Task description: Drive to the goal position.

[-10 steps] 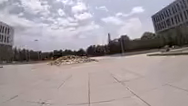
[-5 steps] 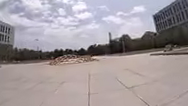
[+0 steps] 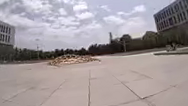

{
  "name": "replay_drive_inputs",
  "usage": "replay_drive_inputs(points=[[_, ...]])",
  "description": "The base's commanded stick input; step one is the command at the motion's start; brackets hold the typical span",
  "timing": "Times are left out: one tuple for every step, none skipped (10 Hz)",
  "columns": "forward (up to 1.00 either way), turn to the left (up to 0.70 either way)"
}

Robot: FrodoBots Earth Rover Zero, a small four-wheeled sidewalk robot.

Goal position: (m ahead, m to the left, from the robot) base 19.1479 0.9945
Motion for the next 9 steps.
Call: replay_drive_inputs(points=[[0.93, -0.31], [0.93, -0.36], [0.91, 0.04], [0.97, 0.04], [0.87, 0.04], [0.08, 0.02], [0.08, 0.02], [0.08, 0.02], [0.07, 0.02]])
